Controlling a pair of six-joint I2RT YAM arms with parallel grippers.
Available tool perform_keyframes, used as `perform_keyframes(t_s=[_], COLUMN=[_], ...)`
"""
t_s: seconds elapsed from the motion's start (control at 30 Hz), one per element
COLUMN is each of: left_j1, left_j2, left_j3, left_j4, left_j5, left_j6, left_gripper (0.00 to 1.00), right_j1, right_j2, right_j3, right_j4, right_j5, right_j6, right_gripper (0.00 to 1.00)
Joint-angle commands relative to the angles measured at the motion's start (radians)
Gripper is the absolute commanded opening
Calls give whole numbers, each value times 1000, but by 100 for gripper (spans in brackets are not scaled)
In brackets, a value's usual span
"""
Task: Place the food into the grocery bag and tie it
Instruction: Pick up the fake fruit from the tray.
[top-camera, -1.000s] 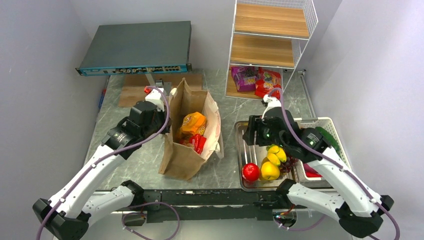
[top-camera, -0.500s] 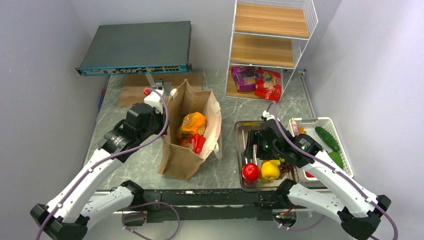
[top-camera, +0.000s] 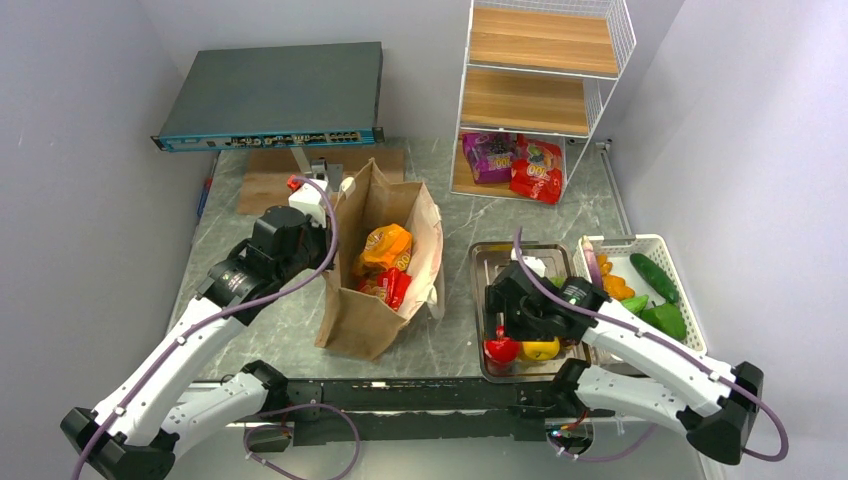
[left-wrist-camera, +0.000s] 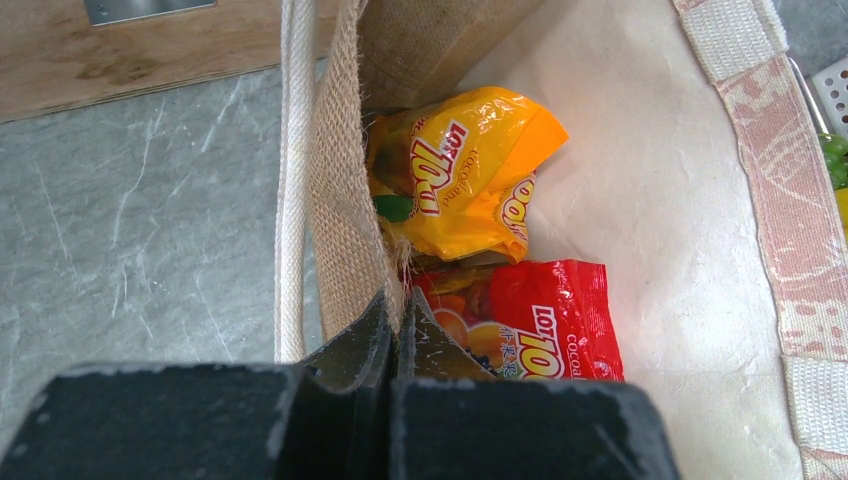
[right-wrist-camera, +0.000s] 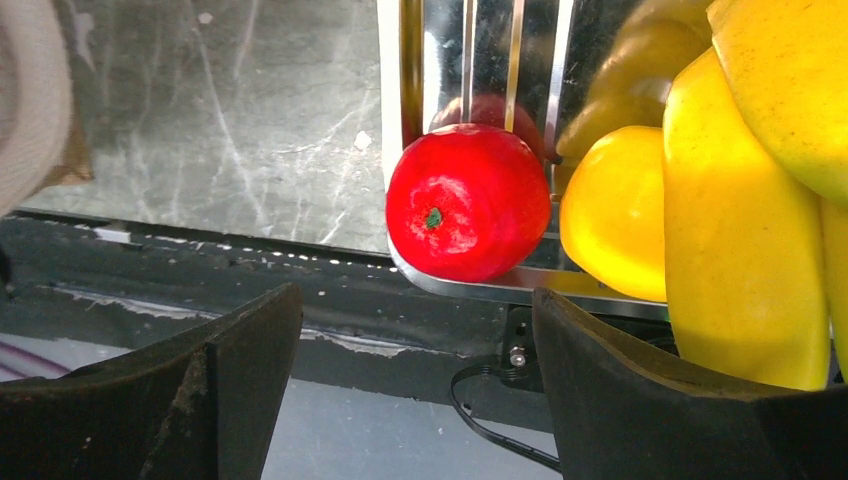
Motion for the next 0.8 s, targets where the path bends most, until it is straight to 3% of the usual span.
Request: perform_keyframes(t_s=[0.0,0.77], left_j1=[8,9], left_j2=[-26,-37], left_j3=[11,11], left_j4=[104,103], left_j5=[-19,-15], left_j6=[20,18], left_gripper=[0,0], right_j1=[22,36], right_j2=[39,189], right_j3=[-32,-158], right_j4=[51,194], right_j5=[23,12], right_j6=[26,18], right_gripper=[87,89])
